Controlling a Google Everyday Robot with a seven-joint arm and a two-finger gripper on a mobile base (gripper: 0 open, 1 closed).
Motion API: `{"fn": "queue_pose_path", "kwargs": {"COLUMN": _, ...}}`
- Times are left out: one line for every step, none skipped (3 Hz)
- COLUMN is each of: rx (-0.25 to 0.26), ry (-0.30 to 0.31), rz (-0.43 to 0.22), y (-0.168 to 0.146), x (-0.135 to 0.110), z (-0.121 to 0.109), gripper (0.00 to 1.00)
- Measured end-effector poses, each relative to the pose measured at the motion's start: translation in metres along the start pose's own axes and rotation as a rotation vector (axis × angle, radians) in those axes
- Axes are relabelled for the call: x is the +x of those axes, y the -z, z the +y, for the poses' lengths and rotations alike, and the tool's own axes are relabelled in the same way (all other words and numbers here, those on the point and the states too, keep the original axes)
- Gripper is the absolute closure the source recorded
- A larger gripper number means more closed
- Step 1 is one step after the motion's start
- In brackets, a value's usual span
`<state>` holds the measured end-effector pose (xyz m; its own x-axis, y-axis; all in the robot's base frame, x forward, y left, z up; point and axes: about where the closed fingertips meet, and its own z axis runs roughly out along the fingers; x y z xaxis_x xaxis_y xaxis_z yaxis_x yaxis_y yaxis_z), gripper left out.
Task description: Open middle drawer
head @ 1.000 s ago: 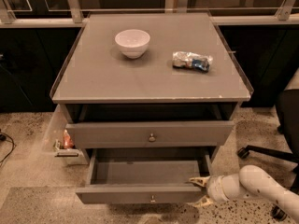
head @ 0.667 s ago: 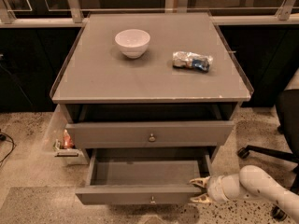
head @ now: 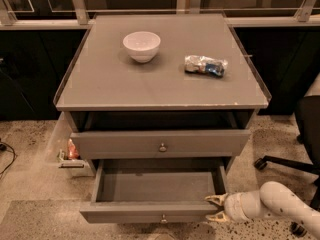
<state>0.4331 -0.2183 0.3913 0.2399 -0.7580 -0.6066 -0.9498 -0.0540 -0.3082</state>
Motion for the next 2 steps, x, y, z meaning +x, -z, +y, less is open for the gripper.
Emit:
{"fn": "queue_pose_path", "kwargs": {"rx": -0.002, "ry": 0.004, "rz": 0.008, "y": 0.0044, "x": -0.0004, "z": 0.0117, "gripper": 1.0}}
{"fn": "queue_pose_path", "kwargs": {"rx": -0.002, "ry": 0.004, "rz": 0.008, "y": 0.0043, "x": -0.0005, "z": 0.0118, "gripper": 0.84}}
